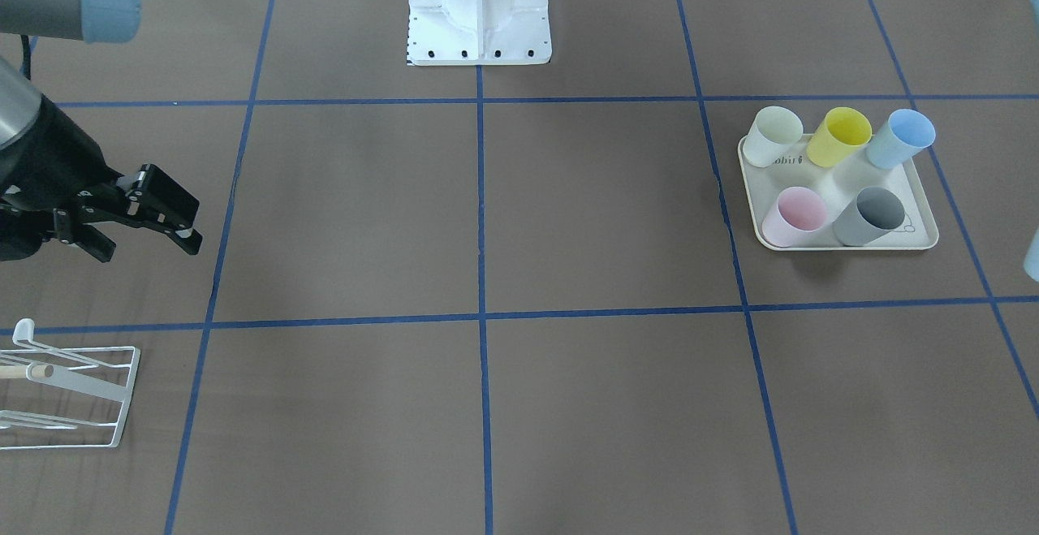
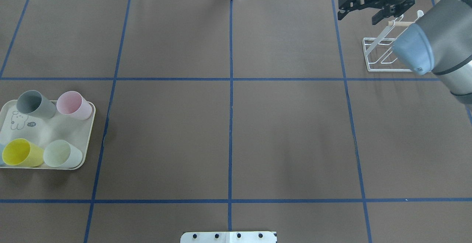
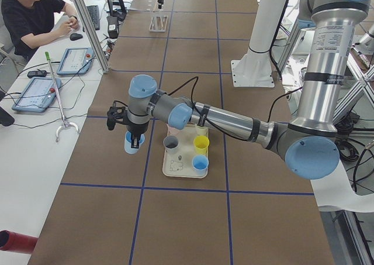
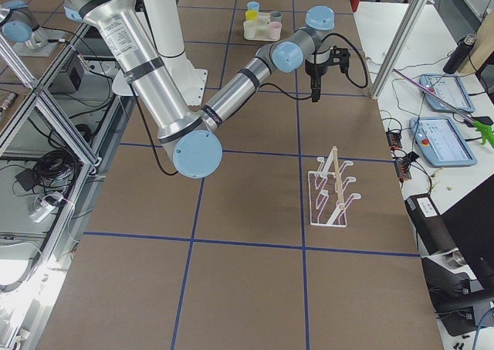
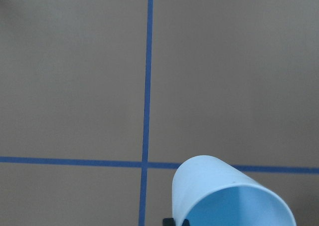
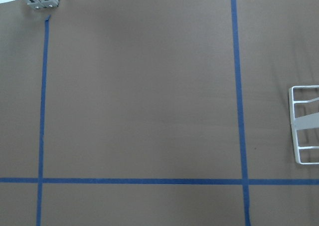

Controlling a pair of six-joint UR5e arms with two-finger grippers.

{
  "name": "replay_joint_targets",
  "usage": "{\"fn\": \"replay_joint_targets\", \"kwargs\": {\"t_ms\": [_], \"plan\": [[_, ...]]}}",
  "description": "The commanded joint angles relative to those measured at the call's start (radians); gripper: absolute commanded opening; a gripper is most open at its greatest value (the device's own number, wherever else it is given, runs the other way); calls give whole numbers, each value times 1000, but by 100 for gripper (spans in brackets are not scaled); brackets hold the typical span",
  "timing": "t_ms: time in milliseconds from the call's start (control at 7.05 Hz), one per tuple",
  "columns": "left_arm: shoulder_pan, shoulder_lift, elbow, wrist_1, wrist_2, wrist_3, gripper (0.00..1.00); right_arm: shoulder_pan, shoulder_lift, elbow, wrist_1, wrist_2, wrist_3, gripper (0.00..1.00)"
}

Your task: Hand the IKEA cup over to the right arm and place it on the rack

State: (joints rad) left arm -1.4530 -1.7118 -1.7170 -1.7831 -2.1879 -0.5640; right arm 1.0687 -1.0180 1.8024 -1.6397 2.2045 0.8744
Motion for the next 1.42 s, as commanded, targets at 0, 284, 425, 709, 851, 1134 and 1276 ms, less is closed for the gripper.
{"fn": "replay_joint_targets", "kwargs": {"t_ms": [0, 284, 425, 709, 851, 1134, 1276], "plan": [[51, -37, -18, -129, 8, -266, 0, -145, 80, -27, 32, -165, 208, 100], [204, -38, -16, -321, 49, -589, 0, -228, 78, -46, 267, -245, 462, 100], [265, -46, -16, -407, 57, -740, 0, -245, 81, -49, 324, -282, 539, 100], [377, -107, -16, -595, 60, -1095, 0, -260, 93, -48, 403, -368, 645, 100], [441, -179, -18, -636, 98, -1245, 0, -289, 88, -49, 493, -440, 717, 100], [560, -319, -15, -744, 198, -1594, 0, -320, 90, -49, 608, -518, 843, 100], [581, -331, -6, -844, 227, -1714, 0, -323, 90, -51, 682, -538, 898, 100]]}}
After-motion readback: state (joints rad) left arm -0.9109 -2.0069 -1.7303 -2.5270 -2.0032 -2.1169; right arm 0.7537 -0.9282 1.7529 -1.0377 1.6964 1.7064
